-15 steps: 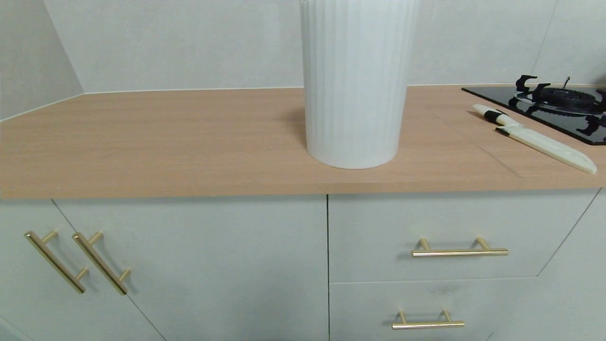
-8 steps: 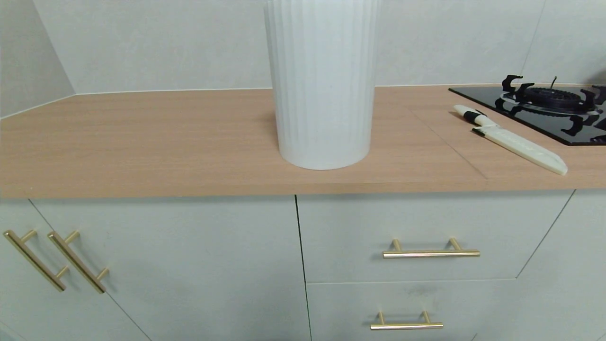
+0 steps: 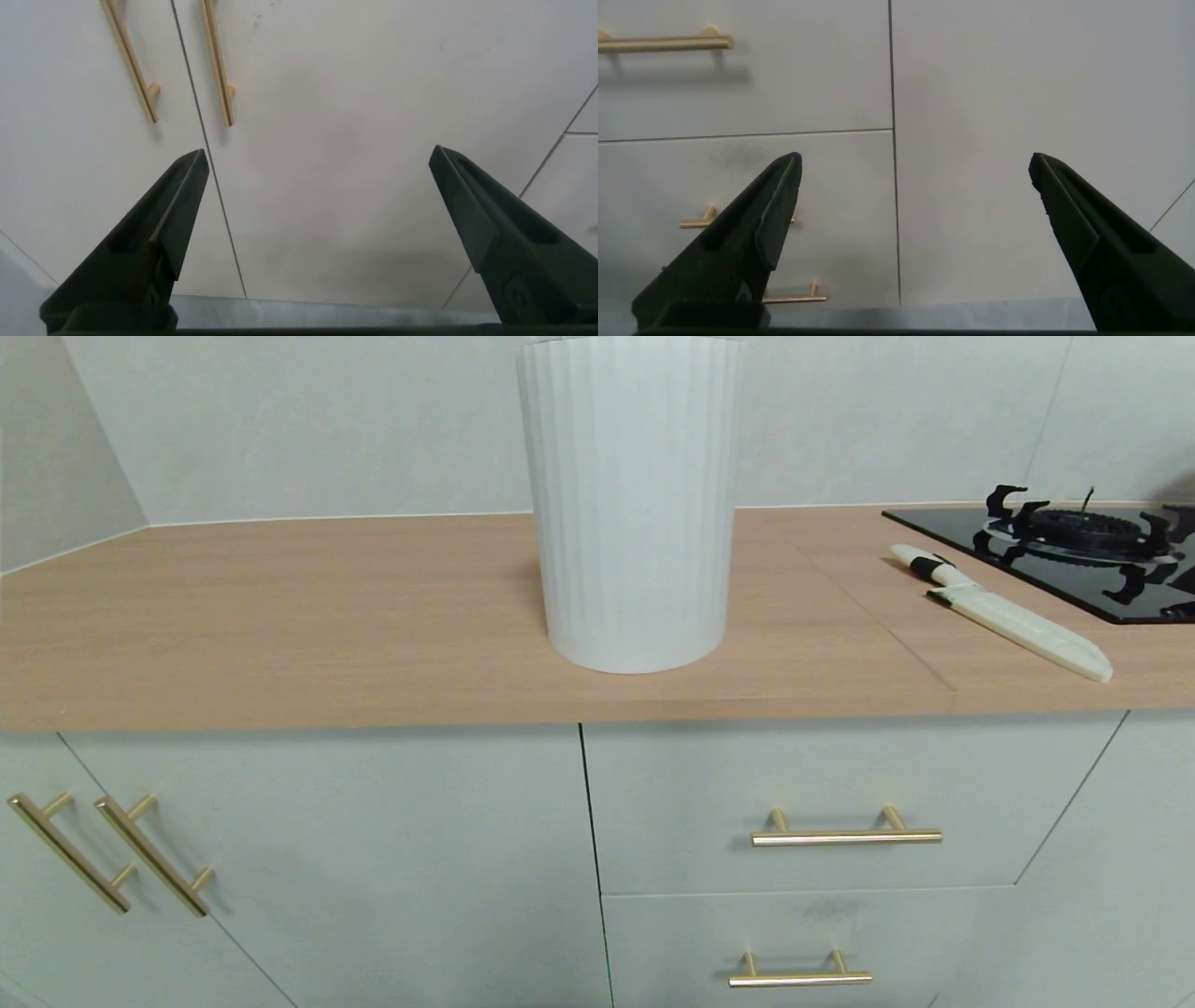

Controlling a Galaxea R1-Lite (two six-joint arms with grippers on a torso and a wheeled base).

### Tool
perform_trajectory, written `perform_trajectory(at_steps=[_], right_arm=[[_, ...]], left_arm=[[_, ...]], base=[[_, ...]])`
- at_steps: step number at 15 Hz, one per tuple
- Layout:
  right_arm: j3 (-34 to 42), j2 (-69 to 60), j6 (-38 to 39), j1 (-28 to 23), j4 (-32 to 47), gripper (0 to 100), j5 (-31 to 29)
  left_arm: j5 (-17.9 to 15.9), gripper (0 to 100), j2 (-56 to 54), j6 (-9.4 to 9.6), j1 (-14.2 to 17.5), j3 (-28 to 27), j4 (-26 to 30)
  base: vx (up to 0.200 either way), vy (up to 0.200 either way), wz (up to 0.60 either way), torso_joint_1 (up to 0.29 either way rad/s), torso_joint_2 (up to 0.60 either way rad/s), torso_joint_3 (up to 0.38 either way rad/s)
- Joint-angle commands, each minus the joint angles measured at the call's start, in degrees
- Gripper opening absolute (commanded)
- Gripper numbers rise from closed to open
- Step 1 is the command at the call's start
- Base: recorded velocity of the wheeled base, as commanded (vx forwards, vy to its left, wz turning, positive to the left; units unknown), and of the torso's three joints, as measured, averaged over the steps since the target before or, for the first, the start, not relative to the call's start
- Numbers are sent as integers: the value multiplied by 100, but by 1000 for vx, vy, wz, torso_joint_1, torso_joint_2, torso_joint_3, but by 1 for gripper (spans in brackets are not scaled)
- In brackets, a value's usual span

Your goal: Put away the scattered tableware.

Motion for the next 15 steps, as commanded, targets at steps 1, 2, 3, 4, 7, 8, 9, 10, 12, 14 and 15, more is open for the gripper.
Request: perform_trajectory(at_steps=[1,2,3,4,7,8,9,10,12,14,15], right_arm=[[1,9,0,-2,-1,100,0],[1,9,0,7,-1,100,0],[1,9,0,7,-1,100,0],[1,9,0,7,-1,100,0],[1,9,0,7,-1,100,0],[1,9,0,7,-1,100,0],[1,9,0,7,-1,100,0],[1,9,0,7,-1,100,0],[1,9,0,-2,-1,100,0],[1,9,0,-2,-1,100,0],[1,9,0,7,-1,100,0]], left_arm=[[7,100,2,-1,0,-4,5],[7,100,2,-1,0,-4,5],[7,100,2,7,0,-4,5],[-2,100,2,-1,0,-4,5],[7,100,2,-1,0,-4,5],[7,100,2,-1,0,-4,5],[7,100,2,7,0,-4,-4],[7,100,2,-1,0,-4,5],[7,100,2,-1,0,-4,5],[-2,100,2,-1,0,-4,-4],[-2,100,2,-1,0,-4,5]], base=[[0,0,0,2,-222,-217],[0,0,0,32,-222,-300],[0,0,0,27,-149,-330],[0,0,0,80,-388,-364],[0,0,0,82,-530,-339],[0,0,0,119,-471,-349],[0,0,0,115,-461,-344],[0,0,0,134,-452,-325],[0,0,0,151,-464,-320],[0,0,0,156,-474,-322],[0,0,0,168,-471,-320]])
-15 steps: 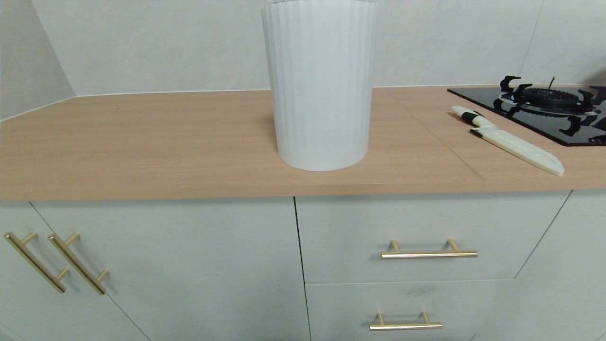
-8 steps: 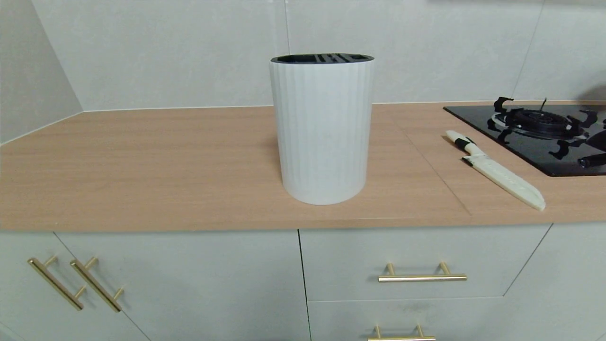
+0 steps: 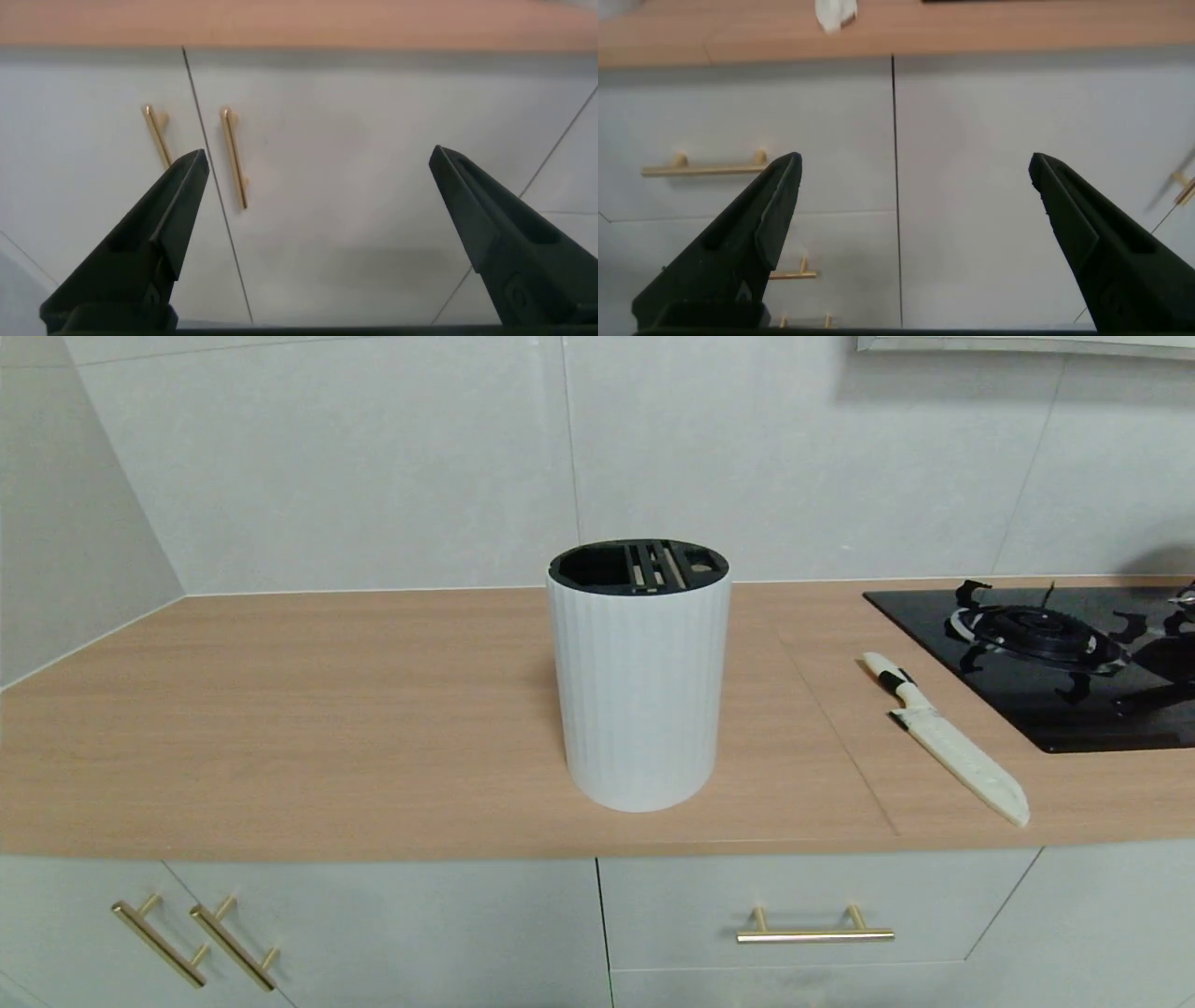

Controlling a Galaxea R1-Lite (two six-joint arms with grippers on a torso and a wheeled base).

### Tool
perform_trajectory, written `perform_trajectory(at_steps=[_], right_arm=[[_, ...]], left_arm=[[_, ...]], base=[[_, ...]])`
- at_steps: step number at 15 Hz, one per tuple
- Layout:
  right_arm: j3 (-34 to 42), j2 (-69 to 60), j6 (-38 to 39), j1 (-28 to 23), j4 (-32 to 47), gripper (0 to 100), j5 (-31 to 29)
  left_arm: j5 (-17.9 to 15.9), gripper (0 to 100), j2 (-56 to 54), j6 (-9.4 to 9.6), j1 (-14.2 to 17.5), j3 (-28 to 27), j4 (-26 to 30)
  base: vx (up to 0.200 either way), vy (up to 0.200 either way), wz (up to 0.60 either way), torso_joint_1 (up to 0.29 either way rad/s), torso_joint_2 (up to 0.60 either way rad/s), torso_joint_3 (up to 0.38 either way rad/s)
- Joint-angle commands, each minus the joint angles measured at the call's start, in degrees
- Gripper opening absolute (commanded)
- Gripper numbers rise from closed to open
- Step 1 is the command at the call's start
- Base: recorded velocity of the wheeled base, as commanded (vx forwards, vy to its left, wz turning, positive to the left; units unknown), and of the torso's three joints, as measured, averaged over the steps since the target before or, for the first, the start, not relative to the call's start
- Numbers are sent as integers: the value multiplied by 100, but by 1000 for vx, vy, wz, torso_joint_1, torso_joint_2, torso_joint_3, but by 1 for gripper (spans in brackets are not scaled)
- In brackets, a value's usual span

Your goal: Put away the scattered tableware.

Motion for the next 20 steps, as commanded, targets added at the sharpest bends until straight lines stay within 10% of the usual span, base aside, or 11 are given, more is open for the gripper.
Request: perform_trajectory(at_steps=[1,20], right_arm=[[1,9,2,4,-1,100,0],[1,9,2,4,-1,100,0]], left_arm=[[4,100,2,-1,0,1,5],[4,100,2,-1,0,1,5]], base=[[0,0,0,168,-471,-305],[0,0,0,229,-536,-311]])
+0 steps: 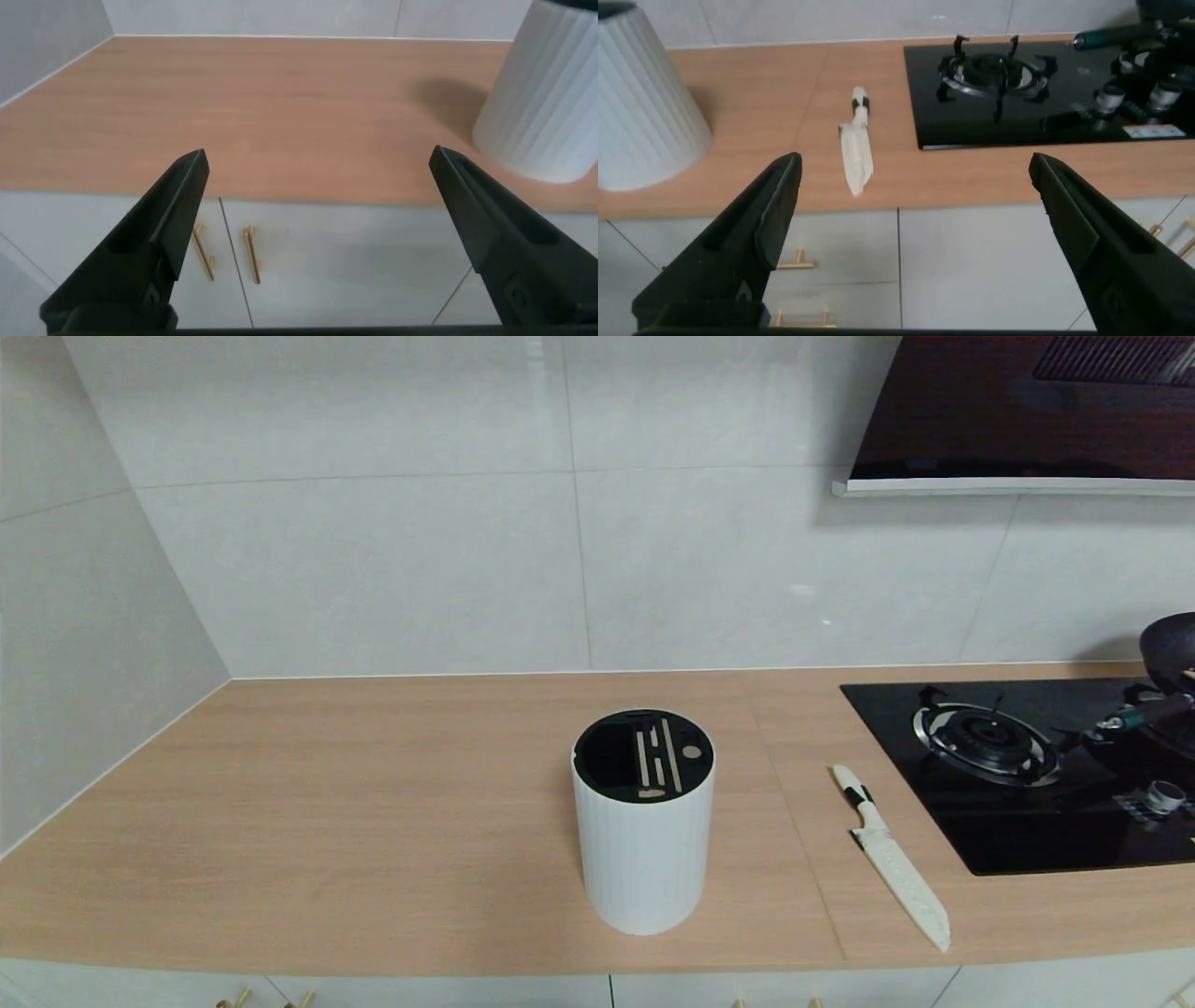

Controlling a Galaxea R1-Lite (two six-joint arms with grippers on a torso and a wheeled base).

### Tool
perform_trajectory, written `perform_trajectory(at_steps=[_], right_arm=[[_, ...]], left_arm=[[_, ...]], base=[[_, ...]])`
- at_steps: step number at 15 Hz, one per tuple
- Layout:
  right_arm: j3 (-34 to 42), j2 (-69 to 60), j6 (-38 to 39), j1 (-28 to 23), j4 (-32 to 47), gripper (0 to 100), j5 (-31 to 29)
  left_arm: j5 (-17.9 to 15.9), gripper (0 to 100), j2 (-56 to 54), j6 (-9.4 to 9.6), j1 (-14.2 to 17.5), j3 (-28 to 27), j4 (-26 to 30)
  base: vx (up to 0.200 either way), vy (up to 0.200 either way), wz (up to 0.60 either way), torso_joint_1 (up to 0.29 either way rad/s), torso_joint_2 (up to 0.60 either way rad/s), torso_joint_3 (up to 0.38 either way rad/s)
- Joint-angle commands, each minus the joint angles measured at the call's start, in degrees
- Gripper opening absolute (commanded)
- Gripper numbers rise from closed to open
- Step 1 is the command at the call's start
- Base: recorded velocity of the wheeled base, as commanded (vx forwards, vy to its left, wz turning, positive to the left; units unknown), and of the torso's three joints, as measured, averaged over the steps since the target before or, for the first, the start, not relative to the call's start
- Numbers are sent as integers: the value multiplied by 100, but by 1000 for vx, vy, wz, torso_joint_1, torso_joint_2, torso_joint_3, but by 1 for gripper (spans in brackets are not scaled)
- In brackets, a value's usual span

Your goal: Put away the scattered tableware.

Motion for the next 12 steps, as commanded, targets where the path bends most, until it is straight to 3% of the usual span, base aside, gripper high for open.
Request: perform_trajectory(at_steps=[1,7,12], right_arm=[[1,9,2,-7,-1,100,0],[1,9,2,2,-1,100,-8],[1,9,2,2,-1,100,-8]], left_arm=[[7,100,2,-4,0,1,-1],[-2,100,2,-4,0,1,-1],[7,100,2,-4,0,1,-1]], base=[[0,0,0,198,-417,-222],[0,0,0,163,-355,-187],[0,0,0,6,-12,-5]])
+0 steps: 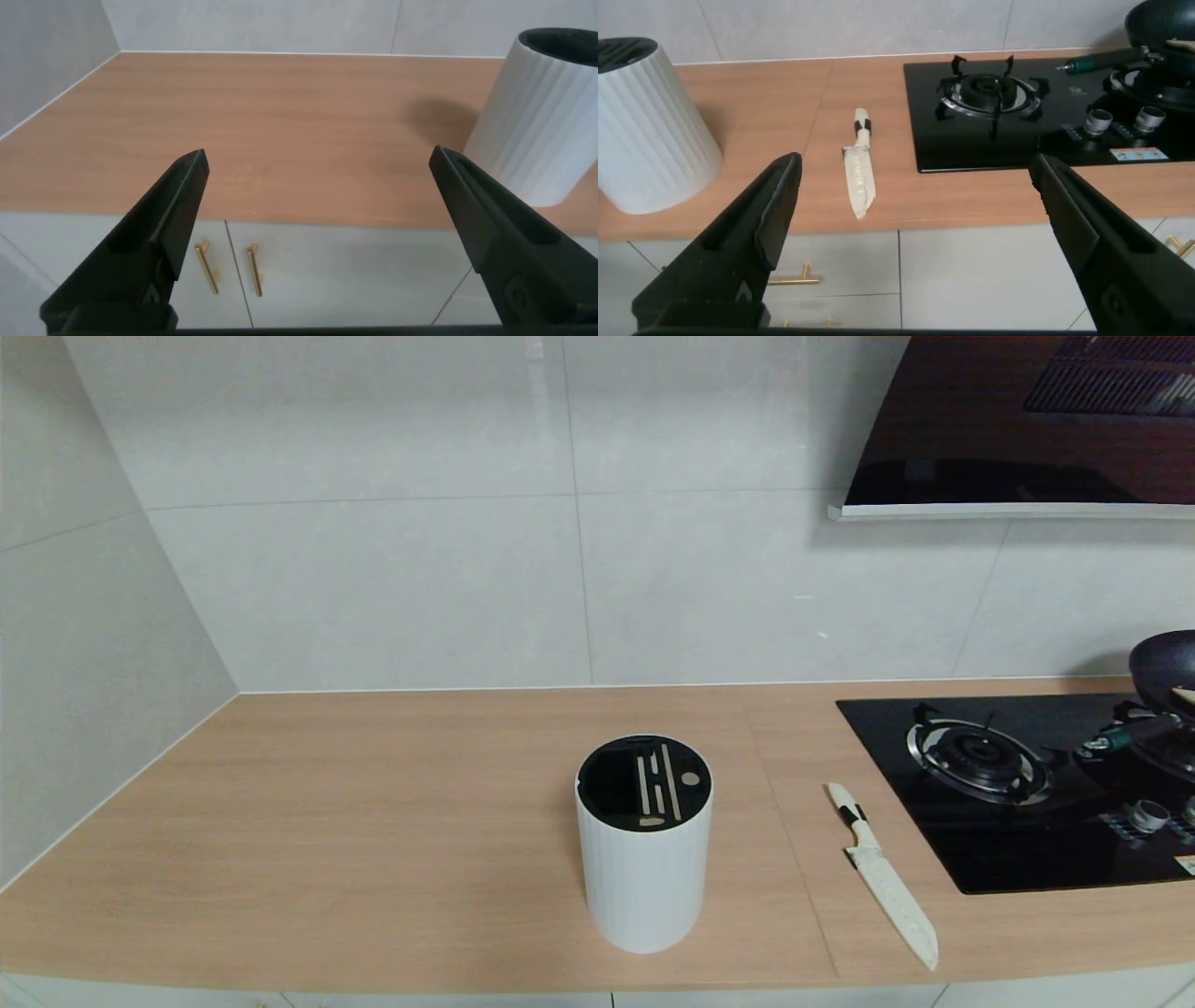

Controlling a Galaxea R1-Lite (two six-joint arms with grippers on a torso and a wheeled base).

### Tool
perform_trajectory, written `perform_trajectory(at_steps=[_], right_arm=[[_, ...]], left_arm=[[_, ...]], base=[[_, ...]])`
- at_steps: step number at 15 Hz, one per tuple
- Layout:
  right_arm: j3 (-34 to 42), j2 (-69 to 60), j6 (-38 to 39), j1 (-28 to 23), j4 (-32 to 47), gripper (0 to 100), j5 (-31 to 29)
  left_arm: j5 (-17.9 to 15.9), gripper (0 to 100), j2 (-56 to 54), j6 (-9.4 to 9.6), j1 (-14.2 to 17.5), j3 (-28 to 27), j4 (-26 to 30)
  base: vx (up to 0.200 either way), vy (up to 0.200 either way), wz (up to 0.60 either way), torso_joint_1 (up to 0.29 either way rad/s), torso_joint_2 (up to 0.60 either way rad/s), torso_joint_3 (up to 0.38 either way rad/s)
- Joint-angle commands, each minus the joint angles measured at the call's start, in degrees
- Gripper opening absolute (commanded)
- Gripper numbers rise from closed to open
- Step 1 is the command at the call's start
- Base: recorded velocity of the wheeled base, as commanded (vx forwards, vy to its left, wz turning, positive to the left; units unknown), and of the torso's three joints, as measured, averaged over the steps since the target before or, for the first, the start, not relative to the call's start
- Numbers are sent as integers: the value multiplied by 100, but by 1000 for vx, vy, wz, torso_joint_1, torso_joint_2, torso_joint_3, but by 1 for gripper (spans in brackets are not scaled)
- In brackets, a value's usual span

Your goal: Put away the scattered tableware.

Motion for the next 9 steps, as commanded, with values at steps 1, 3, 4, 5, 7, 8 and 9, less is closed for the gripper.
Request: perform_trajectory(at_steps=[1,3,4,5,7,8,9], right_arm=[[1,9,2,4,-1,100,-1],[-96,9,11,4,-62,100,-19],[-869,272,257,57,-150,100,8],[-1458,879,380,233,8,100,78],[-1862,1951,37,400,122,100,342],[-2144,2883,-24,408,105,100,474],[-2328,3349,-42,417,96,100,517]], left_arm=[[-2,100,2,-4,0,1,-1],[7,100,2,5,0,1,-10],[7,100,2,5,0,1,-10],[-2,100,2,5,0,1,-1],[-2,100,2,5,0,1,-1],[-2,100,2,5,0,1,-1],[-2,100,2,-4,0,1,-10]], base=[[0,0,0,0,0,0],[0,0,0,0,0,0],[0,0,0,0,0,0],[0,0,0,0,0,0],[0,0,0,0,0,0],[0,0,0,0,0,0],[0,0,0,0,0,0]])
